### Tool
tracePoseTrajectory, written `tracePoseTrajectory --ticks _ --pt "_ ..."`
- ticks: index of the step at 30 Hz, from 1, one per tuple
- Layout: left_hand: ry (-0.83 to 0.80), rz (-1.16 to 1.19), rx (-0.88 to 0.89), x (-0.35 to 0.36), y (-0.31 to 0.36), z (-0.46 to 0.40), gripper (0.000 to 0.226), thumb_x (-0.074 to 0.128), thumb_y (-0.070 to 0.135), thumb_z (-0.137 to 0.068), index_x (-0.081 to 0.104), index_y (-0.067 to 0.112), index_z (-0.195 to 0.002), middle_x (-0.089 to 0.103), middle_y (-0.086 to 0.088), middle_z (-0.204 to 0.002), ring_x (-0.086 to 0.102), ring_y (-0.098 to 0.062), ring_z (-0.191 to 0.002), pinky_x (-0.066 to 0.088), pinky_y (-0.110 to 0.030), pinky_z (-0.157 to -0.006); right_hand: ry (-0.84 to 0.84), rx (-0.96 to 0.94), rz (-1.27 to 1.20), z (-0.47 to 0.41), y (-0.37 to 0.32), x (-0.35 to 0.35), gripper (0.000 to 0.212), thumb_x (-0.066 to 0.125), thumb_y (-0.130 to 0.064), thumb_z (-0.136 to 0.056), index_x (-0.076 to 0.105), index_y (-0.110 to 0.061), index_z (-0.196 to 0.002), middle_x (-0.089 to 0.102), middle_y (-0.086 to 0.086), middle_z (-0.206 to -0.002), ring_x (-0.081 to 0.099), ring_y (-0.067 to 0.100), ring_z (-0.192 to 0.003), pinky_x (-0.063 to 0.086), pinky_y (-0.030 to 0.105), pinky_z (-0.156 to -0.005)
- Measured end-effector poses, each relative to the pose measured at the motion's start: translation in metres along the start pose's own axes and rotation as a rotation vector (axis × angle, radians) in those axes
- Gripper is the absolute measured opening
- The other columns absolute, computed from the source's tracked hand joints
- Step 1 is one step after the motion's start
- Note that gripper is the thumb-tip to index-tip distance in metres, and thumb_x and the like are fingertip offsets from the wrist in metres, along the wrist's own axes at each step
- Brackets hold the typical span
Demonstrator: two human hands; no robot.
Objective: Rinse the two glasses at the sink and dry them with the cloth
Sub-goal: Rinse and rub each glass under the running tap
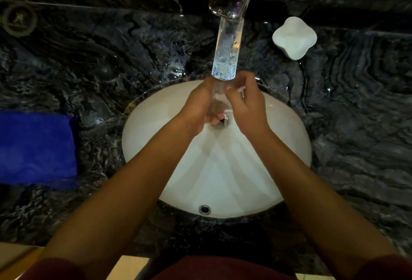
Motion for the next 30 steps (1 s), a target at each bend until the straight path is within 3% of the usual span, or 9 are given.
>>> tracePoseTrajectory --ticks 2,5,8,10,15,19,22,26,30 --pt "0.127 -0.006 0.173 0.001 0.000 0.003 0.035 0.046 0.044 -0.103 0.067 0.018 -0.115 0.076 -0.012 -0.108 0.071 -0.022 -0.078 0.054 -0.027 -0.053 -0.018 0.074 -0.057 -0.001 -0.002 0.003 0.018 0.054 -0.041 -0.092 0.056 -0.028 -0.105 0.068 -0.014 -0.090 0.064 -0.001 -0.080 0.051 0.027 -0.069" --pt "0.227 -0.061 0.424 0.003 -0.004 0.010 0.012 0.051 0.033 -0.103 0.061 0.032 -0.110 0.074 -0.001 -0.107 0.073 -0.018 -0.094 0.058 -0.033 -0.065 -0.023 0.393 -0.264 -0.007 -0.003 0.007 0.018 0.053 -0.045 -0.089 0.064 -0.032 -0.095 0.072 -0.012 -0.080 0.064 0.003 -0.065 0.046 0.019 -0.052" --pt "0.205 -0.228 0.666 0.008 -0.016 0.018 0.042 0.070 0.036 -0.093 0.053 0.033 -0.131 0.068 -0.001 -0.125 0.067 -0.011 -0.115 0.057 -0.035 -0.094 -0.104 0.821 -0.484 -0.007 0.000 0.005 0.038 0.056 -0.054 -0.089 0.073 -0.019 -0.092 0.068 0.002 -0.072 0.056 0.016 -0.052 0.041 0.021 -0.049" --pt "0.207 -0.298 0.724 0.006 -0.020 0.020 0.053 0.073 0.038 -0.091 0.051 0.027 -0.138 0.066 -0.002 -0.128 0.067 -0.016 -0.118 0.057 -0.038 -0.098 -0.173 0.856 -0.462 -0.007 -0.002 0.001 0.039 0.056 -0.052 -0.091 0.074 -0.018 -0.094 0.065 0.004 -0.072 0.055 0.016 -0.046 0.042 0.022 -0.046" --pt "0.317 0.086 0.346 -0.002 -0.027 0.009 0.032 0.054 0.050 -0.101 0.062 0.025 -0.119 0.077 0.002 -0.095 0.072 -0.013 -0.079 0.056 -0.034 -0.064 -0.212 0.584 -0.260 -0.004 -0.018 0.015 0.024 0.061 -0.045 -0.096 0.067 -0.027 -0.109 0.076 -0.004 -0.097 0.077 0.019 -0.084 0.056 0.029 -0.065" --pt "0.174 0.450 0.031 0.000 -0.026 0.002 0.054 0.045 0.060 -0.104 0.070 0.014 -0.117 0.080 -0.011 -0.095 0.071 -0.027 -0.079 0.047 -0.032 -0.061 -0.122 0.155 -0.030 0.023 -0.024 0.016 0.039 0.064 -0.035 -0.098 0.060 -0.024 -0.135 0.062 -0.011 -0.130 0.056 -0.021 -0.108 0.043 0.002 -0.086" --pt "0.111 0.352 -0.034 -0.004 -0.026 0.004 0.048 0.047 0.061 -0.104 0.068 0.019 -0.104 0.075 0.002 -0.070 0.063 -0.013 -0.058 0.043 -0.023 -0.050 -0.040 -0.033 0.222 0.045 -0.023 0.006 0.021 0.068 -0.027 -0.098 0.072 -0.017 -0.116 0.052 0.001 -0.155 0.045 0.006 -0.142 0.034 0.012 -0.109" --pt "0.061 0.335 -0.036 -0.014 -0.026 0.002 0.047 0.057 0.058 -0.098 0.063 0.012 -0.111 0.071 -0.006 -0.077 0.048 -0.015 -0.052 0.030 -0.019 -0.040 0.055 -0.199 0.300 0.049 -0.035 -0.010 0.025 0.073 -0.016 -0.090 0.075 -0.014 -0.115 0.070 0.006 -0.130 0.058 0.018 -0.123 0.044 0.021 -0.103" --pt "-0.009 0.489 -0.020 -0.017 -0.028 -0.003 0.046 0.049 0.054 -0.102 0.069 0.016 -0.116 0.073 -0.006 -0.089 0.060 -0.019 -0.075 0.042 -0.028 -0.059 -0.318 -0.170 0.284 0.033 -0.049 -0.003 0.036 0.073 -0.019 -0.090 0.072 -0.014 -0.126 0.074 0.004 -0.124 0.066 0.024 -0.115 0.053 0.042 -0.097"
Point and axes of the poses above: each hand's wrist, its own z-axis away from the middle knuckle, its own x-axis out of the palm, y = z × x, the point moved 3 cm from there along -z, towards the middle knuckle
